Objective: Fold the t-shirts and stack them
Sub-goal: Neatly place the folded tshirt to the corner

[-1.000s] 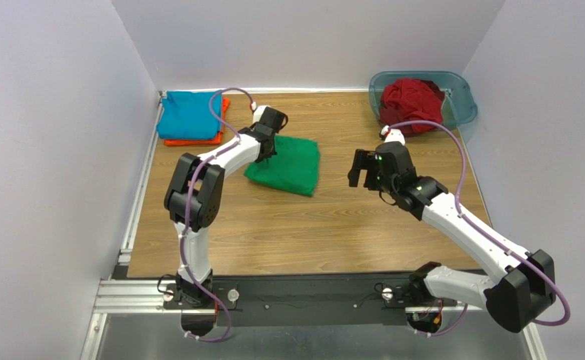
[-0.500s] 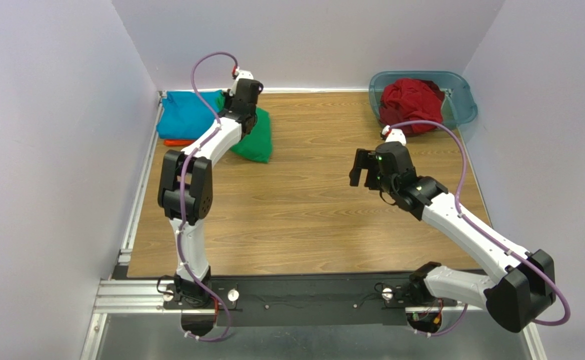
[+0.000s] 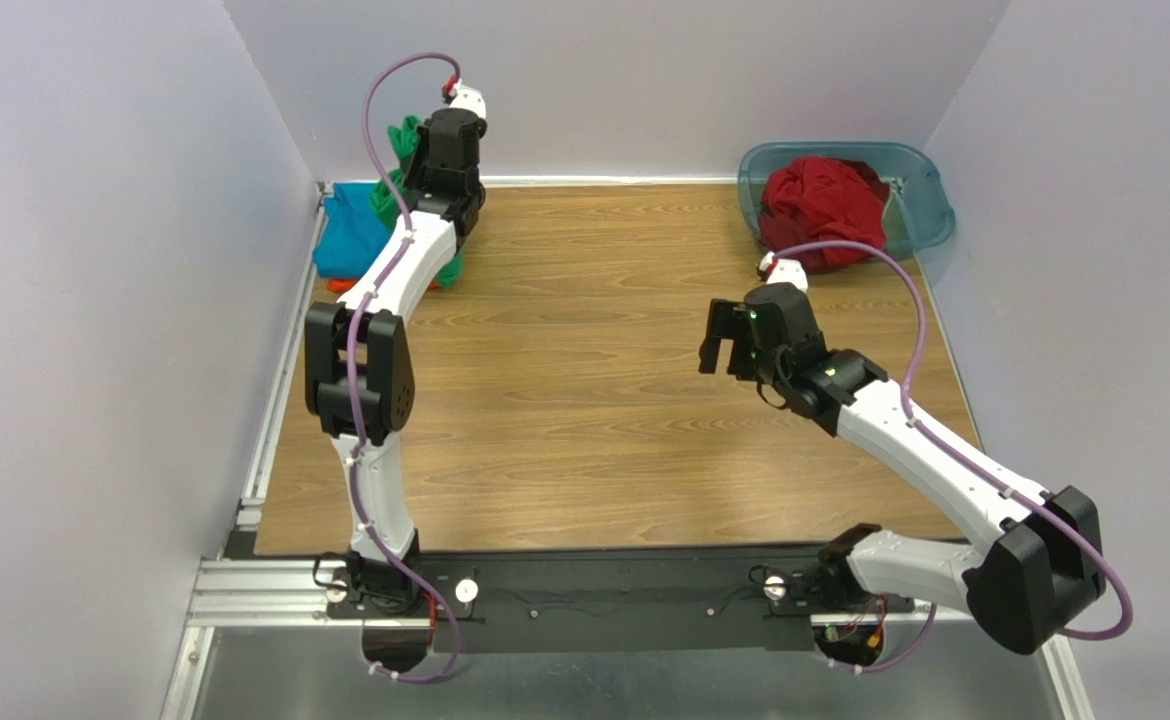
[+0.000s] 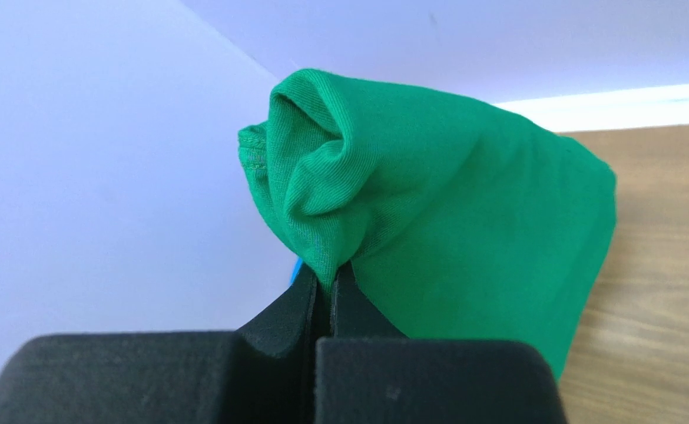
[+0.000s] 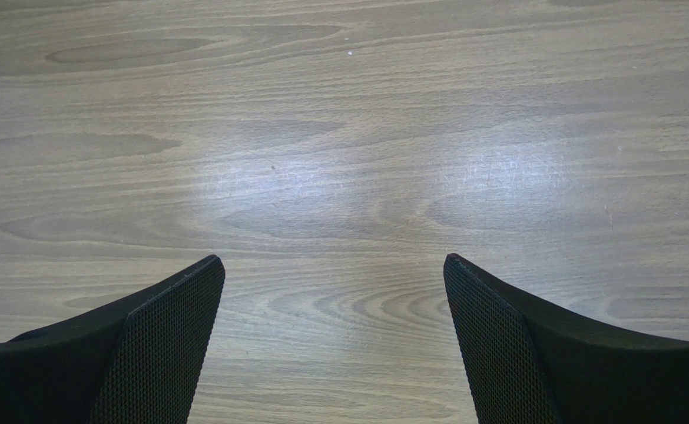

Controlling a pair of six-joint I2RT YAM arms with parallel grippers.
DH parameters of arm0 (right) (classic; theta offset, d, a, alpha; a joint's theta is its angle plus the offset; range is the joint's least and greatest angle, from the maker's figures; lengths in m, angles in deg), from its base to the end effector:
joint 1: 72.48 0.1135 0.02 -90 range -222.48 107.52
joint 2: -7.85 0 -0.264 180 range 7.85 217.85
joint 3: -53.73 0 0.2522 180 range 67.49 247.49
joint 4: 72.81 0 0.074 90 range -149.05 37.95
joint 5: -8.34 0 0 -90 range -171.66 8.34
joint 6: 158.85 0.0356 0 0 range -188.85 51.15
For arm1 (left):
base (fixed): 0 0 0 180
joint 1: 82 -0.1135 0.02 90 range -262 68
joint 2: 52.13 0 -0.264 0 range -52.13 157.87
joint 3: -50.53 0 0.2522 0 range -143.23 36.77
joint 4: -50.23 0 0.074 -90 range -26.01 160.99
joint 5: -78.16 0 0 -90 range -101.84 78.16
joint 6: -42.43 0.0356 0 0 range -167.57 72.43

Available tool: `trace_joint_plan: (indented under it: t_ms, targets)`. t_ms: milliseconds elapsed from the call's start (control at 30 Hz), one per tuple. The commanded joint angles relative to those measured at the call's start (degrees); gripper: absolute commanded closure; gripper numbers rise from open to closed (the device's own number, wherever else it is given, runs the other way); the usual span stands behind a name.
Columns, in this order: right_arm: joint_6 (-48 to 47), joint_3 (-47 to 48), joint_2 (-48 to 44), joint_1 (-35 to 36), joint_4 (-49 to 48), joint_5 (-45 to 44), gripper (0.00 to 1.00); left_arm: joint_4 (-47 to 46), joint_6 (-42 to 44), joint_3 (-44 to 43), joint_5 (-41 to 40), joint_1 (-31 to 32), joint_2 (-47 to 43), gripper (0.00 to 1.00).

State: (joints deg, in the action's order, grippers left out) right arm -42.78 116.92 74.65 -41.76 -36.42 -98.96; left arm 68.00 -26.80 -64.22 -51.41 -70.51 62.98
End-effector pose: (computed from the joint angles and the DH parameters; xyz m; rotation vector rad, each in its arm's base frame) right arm 0.2207 0.1188 0.2709 0.0677 2.2377 0.1964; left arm 0.4755 -0.0735 0.3194 0.0498 1.8804 0.7593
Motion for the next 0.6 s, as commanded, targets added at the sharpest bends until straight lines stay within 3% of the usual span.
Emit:
trace_joint_plan:
  t_ms: [0,567]
  targets:
    - [-0.4,-0.56,0.52,-0.31,0.57,-1.95,0.0,-3.75,5.41,-4.12,-1.03,-0.15,-0.94,1.0]
    - [-1.28,-0.21,3.24,-0.31,0.57,-1.95,0.0,-5.07,6.03,-3.95,1.86,-3.04,-3.22,1.0]
